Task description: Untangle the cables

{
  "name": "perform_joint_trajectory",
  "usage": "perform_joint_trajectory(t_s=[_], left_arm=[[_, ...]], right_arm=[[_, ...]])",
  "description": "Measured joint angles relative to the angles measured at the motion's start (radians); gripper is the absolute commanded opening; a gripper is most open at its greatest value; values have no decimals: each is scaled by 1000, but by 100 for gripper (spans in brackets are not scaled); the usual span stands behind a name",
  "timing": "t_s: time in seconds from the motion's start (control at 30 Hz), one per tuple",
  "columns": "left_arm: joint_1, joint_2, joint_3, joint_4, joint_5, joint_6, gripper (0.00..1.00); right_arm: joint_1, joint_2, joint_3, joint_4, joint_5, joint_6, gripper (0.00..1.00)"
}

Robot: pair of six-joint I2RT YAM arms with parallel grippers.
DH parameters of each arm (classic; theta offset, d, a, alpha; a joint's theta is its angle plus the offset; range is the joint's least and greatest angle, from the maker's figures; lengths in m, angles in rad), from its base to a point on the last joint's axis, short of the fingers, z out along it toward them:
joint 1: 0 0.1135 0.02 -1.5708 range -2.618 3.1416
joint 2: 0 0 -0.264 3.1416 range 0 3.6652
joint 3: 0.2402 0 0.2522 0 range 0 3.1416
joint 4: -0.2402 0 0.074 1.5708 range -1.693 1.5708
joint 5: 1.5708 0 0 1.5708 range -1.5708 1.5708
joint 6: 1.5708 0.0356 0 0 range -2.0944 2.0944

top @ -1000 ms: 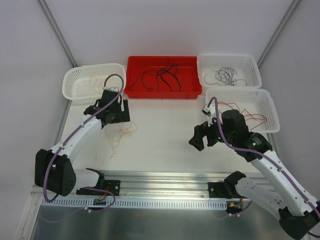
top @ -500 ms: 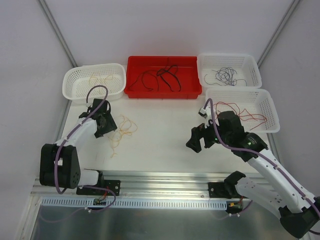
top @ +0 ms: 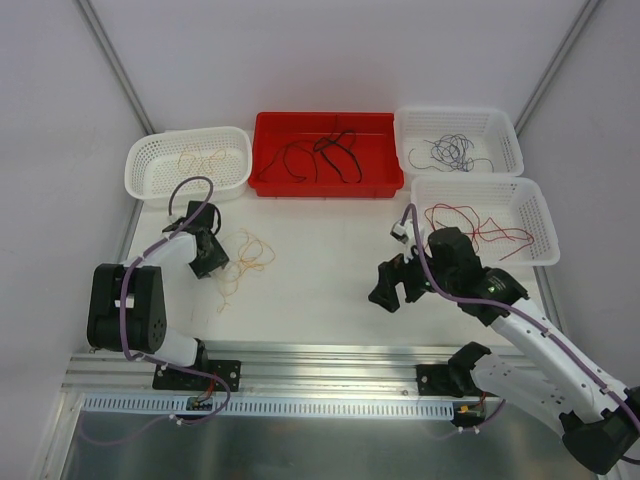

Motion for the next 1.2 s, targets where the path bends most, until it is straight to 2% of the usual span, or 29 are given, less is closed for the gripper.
perform_joint_trajectory(t_s=[0.1,0.17,0.23,0.37,0.53,0.63,0.73,0.83,1.03,1.1,1.2], left_arm=[[0,2,-1,14,0,-9,33],[0,2,-4,26,0,-14,21],[6,2,-7,36,1,-18,17],[6,-4,-18,61,12,-19,3],[-9,-55,-60,76,57,-18,0],[-56,-137,-85,58,84,-18,0],[-150,-257,-85,52,89,-18,0],[-315,-341,-52,49,87,-29,0],[-669,-308,85,61,60,-45,0],[-714,-288,114,62,49,-53,0],[-721,-290,125,52,17,-56,0]], right_arm=[[4,0,-1,1,0,0,95],[8,2,-1,5,0,1,95],[14,11,-1,10,0,3,95],[27,49,-1,34,-8,13,95],[56,115,-5,107,-25,45,95],[78,169,-5,166,-34,75,95],[96,220,-6,220,-33,102,95],[107,253,-6,261,-21,133,95],[108,257,-7,305,49,168,95],[108,257,-7,306,73,172,95],[108,256,-12,308,96,175,94]])
